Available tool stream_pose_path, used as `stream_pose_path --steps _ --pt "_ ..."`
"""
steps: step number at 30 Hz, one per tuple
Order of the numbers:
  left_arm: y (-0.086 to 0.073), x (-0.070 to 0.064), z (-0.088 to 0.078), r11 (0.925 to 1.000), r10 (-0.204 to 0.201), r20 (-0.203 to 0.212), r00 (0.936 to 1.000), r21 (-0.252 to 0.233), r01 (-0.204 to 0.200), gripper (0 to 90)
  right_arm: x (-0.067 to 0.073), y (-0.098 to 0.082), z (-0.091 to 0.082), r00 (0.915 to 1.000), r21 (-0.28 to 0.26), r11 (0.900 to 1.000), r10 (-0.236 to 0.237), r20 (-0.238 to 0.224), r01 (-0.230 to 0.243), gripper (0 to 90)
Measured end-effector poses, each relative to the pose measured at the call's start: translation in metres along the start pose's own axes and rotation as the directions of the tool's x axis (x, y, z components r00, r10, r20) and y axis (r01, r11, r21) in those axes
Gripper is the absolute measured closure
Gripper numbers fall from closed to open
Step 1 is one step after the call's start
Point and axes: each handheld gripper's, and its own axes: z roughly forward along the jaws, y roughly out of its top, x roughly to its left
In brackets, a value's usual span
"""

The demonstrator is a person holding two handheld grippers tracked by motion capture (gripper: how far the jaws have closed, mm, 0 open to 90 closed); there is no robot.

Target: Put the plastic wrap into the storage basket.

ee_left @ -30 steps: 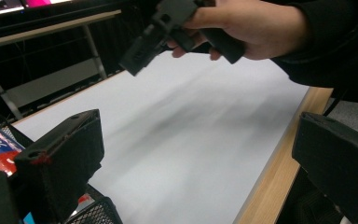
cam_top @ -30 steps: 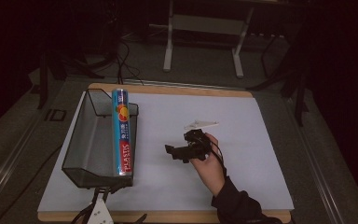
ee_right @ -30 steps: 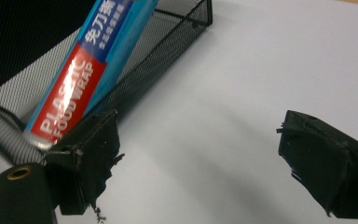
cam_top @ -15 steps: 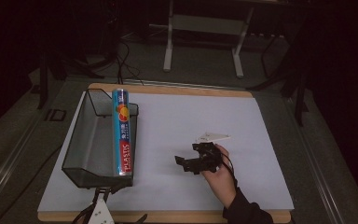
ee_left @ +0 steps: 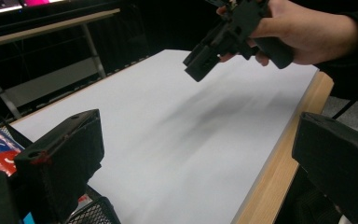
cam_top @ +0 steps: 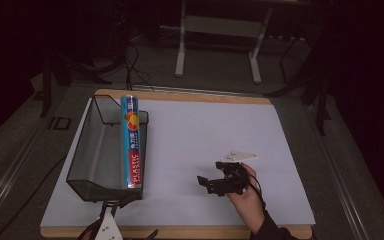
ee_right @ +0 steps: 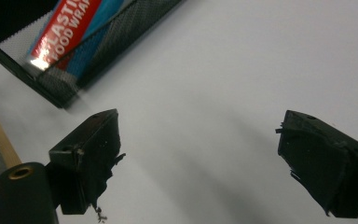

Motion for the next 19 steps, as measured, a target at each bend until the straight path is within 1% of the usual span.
stream_pose_path --steps 2,4,6,8,11,14,19 --pt "0.000 0.000 0.000 1.0000 0.001 -0.002 1.0000 -0.001 -0.001 3.1 -0.001 -0.004 -0.004 1.0000 -0.008 1.000 -0.008 0.001 0.008 12.6" --pt "0.000 0.000 0.000 1.0000 0.000 0.000 1.0000 0.001 0.000 3.1 -0.002 -0.009 -0.007 0.9997 -0.013 1.000 -0.021 0.013 0.021 12.6" --pt "0.000 0.000 0.000 1.0000 0.001 0.000 1.0000 0.000 -0.001 3.1 -0.003 -0.012 -0.009 0.9995 -0.018 0.999 -0.030 0.008 0.030 12.6" --pt "0.000 0.000 0.000 1.0000 0.003 0.001 1.0000 0.003 -0.003 3.1 -0.005 -0.016 -0.011 0.9995 -0.013 0.999 -0.029 0.013 0.029 12.6" --pt "0.000 0.000 -0.001 1.0000 0.003 0.002 1.0000 -0.001 -0.003 3.1 -0.007 -0.018 -0.015 0.9996 -0.030 0.999 -0.022 0.016 0.023 12.7" --pt "0.000 0.001 -0.002 1.0000 0.003 0.003 1.0000 -0.006 -0.002 3.1 -0.007 -0.019 -0.017 0.9985 -0.063 0.997 -0.041 0.038 0.043 12.9" --pt "0.000 0.002 -0.003 0.9999 0.002 0.004 1.0000 -0.011 -0.002 3.1 -0.007 -0.020 -0.016 0.9974 -0.087 0.995 -0.052 0.050 0.056 13.0"
